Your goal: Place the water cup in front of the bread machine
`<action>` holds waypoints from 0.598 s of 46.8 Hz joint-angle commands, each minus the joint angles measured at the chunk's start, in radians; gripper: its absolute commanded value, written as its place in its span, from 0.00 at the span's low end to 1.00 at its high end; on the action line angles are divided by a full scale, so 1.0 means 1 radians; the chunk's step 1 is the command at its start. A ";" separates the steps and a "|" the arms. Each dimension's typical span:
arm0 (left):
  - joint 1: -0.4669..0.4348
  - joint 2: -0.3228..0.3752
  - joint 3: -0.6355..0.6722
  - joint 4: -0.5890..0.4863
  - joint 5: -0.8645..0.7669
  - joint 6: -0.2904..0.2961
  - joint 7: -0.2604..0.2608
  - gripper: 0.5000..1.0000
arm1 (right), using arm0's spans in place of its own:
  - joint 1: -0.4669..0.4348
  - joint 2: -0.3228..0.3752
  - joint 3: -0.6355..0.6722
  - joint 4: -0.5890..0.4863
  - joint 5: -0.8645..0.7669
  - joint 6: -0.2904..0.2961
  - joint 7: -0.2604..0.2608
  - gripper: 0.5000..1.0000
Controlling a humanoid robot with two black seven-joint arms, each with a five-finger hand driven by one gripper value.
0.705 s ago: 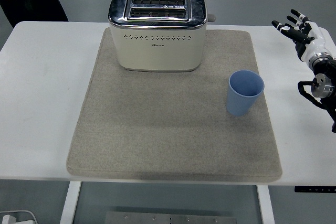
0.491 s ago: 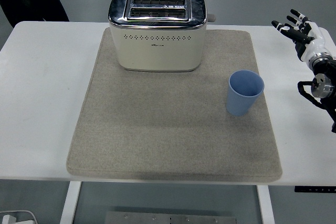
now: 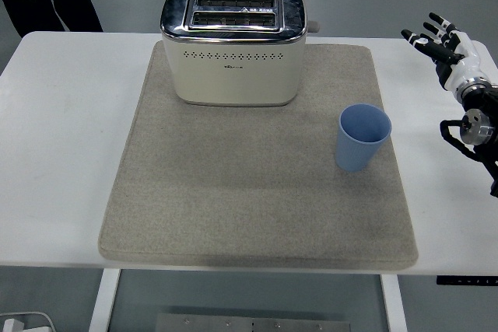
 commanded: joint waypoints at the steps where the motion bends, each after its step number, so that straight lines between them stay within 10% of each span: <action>1: 0.000 0.000 0.000 0.000 0.000 0.000 0.000 1.00 | 0.000 0.000 0.002 0.000 -0.002 0.002 0.001 0.82; 28: 0.000 0.000 0.000 0.000 0.000 -0.002 0.000 1.00 | -0.003 0.033 0.145 0.000 0.003 -0.011 0.049 0.83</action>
